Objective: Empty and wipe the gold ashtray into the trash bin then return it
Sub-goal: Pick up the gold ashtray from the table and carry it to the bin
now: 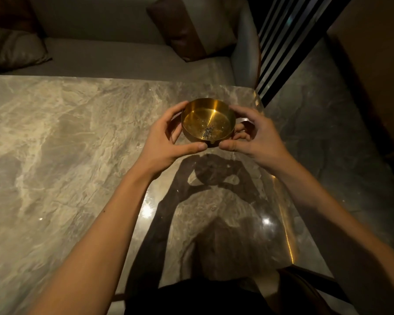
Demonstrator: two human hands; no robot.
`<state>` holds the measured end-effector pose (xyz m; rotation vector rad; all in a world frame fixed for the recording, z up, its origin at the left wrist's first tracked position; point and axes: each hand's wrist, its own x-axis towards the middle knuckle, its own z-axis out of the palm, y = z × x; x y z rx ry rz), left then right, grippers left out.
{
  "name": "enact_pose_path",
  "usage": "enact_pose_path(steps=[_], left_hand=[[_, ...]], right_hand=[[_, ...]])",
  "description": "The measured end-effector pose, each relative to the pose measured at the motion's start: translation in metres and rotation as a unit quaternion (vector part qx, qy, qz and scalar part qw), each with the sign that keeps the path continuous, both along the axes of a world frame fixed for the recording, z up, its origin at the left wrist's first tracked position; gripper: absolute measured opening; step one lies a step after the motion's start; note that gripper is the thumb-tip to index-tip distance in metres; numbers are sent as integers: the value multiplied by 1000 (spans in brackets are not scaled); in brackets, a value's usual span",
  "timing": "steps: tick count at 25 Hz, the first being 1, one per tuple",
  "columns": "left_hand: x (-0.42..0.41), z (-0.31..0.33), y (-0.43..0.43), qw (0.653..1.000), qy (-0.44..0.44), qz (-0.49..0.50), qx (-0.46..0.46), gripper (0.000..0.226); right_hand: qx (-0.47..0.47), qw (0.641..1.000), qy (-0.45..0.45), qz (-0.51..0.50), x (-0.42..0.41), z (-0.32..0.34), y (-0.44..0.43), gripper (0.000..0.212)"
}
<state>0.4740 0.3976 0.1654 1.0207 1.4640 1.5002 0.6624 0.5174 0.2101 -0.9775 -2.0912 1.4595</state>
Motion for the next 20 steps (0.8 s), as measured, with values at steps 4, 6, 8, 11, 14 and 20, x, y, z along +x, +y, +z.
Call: enact_pose_path(steps=[4, 6, 8, 11, 14, 20], left_hand=[[27, -2, 21, 1000, 20, 14, -15, 105], [45, -3, 40, 999, 19, 17, -20, 104], [63, -5, 57, 999, 11, 16, -31, 102], [115, -14, 99, 999, 4, 9, -43, 94], [175, -23, 139, 998, -13, 11, -64, 96], [264, -29, 207, 995, -29, 16, -96, 100]], right_hand=[[-33, 999, 17, -1, 17, -7, 17, 77], [-40, 999, 11, 14, 40, -10, 42, 78], [-52, 998, 14, 31, 65, -15, 67, 80], [-47, 997, 8, 55, 120, -29, 119, 80], [-23, 998, 9, 66, 175, -38, 164, 79], [-77, 996, 15, 46, 259, -55, 225, 75]])
